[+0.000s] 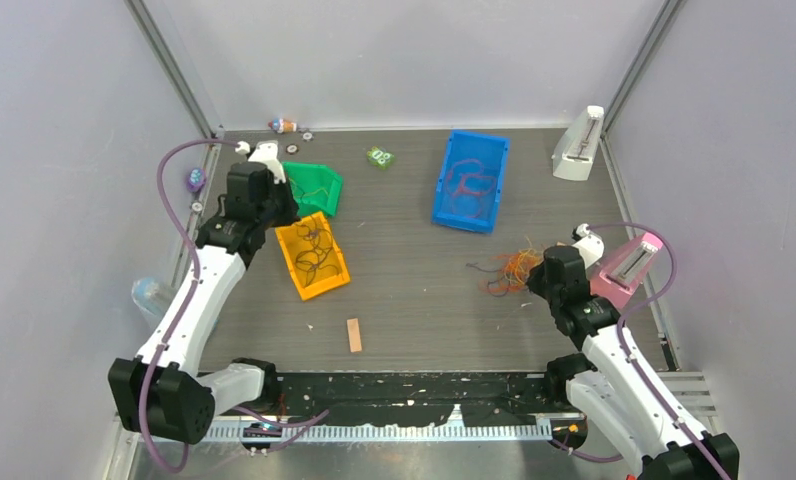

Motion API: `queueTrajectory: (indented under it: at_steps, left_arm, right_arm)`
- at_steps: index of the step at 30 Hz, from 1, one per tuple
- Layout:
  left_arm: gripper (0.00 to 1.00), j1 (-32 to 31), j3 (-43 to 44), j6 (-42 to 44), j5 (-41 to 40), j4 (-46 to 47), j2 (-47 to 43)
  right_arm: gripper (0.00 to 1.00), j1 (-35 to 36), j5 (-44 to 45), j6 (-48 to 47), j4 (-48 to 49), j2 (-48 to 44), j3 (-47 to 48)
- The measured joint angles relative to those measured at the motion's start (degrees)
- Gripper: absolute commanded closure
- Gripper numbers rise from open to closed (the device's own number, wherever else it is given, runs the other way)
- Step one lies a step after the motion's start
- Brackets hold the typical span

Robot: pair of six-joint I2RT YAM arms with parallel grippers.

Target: Untangle the cables

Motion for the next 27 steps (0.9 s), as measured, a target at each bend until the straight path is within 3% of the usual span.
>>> queueTrajectory:
  at_steps: [9,15,23,27]
  left_arm:
    - [1.00,0.4,-11.8,1.2,-10.5,8.9,3.6]
    - [1.00,0.4,-12.6,1.2,-13.8,10.6,12.5]
    - [0.58,0.4,-8.0,0.3,-11.9,6.4,20.5]
    - [0.51,0.3,-7.7,-1.2,-11.1,4.9,18.0]
  right_arm:
    - [0.95,0.0,-1.7,-0.2,0.4,1.5,0.0]
    - [0.95,0.0,-1.9,-0.3,0.6,1.4,0.1]
    - [0.95,0.0,-2.6,-1.6,0.7,1.0,0.5]
    - [0.95,0.0,-7.5,-4.4,1.2,3.2,2.1]
